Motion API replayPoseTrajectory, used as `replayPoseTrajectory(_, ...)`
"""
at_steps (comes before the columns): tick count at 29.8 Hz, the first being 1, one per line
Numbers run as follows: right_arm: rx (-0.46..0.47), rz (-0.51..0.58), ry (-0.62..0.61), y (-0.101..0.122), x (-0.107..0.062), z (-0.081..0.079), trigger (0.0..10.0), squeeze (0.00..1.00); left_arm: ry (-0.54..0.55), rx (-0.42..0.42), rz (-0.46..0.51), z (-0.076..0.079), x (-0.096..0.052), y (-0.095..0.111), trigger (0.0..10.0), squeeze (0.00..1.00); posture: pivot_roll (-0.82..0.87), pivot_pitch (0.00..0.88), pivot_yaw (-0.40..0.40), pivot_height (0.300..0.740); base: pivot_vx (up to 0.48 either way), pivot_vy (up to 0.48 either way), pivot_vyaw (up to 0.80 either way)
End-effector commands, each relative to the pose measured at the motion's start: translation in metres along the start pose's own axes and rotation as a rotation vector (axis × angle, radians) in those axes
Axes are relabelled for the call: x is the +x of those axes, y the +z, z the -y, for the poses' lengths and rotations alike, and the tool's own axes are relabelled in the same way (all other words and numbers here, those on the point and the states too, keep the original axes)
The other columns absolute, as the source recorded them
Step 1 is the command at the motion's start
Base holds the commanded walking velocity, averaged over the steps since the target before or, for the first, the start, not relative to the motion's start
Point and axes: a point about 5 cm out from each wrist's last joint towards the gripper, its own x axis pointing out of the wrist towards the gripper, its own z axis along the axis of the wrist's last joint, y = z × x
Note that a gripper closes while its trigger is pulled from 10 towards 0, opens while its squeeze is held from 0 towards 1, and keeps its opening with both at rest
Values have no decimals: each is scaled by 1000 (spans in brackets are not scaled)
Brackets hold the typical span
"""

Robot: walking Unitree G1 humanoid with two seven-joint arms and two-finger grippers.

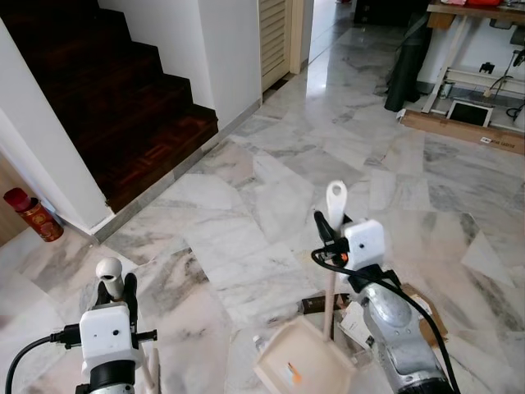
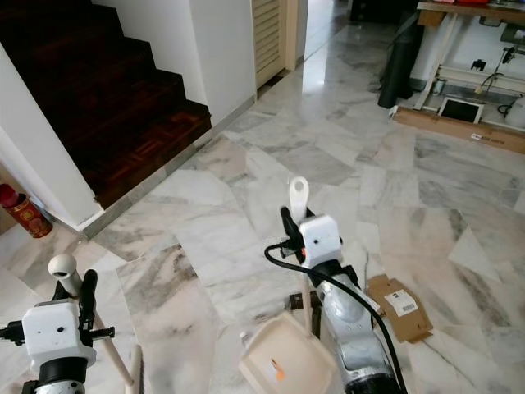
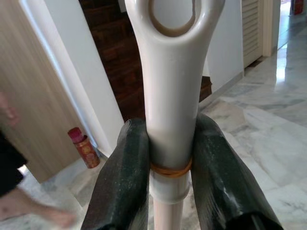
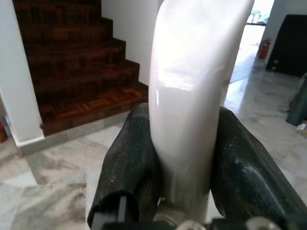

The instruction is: Sweep floor

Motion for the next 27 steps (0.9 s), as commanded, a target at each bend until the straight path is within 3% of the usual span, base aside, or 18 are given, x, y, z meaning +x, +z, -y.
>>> replayPoseTrajectory(1, -8, 48, -1, 12, 4, 0, 10000, 0, 6, 14, 31, -2, 2, 2, 10000, 0, -112, 0, 89, 740, 0, 0, -738)
replayPoseTrajectory(10, -17, 68, -16, 19, 12, 5, 10000, 0, -10, -8, 44, 6, 8, 2, 10000, 0, -135, 0, 91, 740, 0, 0, -738)
replayPoseTrajectory(17, -26, 85, -70, 24, 12, 19, 10000, 0, -78, -31, 52, 19, 16, 3, 10000, 0, -199, 0, 137, 740, 0, 0, -738)
replayPoseTrajectory(21, -28, 97, -112, 27, 9, 24, 10000, 0, -131, -26, 60, 19, 22, 3, 10000, 0, -233, 0, 185, 740, 0, 0, -738)
replayPoseTrajectory(27, -22, 107, -124, 29, 6, 15, 10000, 0, -145, 38, 92, 10, 41, 5, 10000, 0, -284, 0, 216, 740, 0, 0, -738)
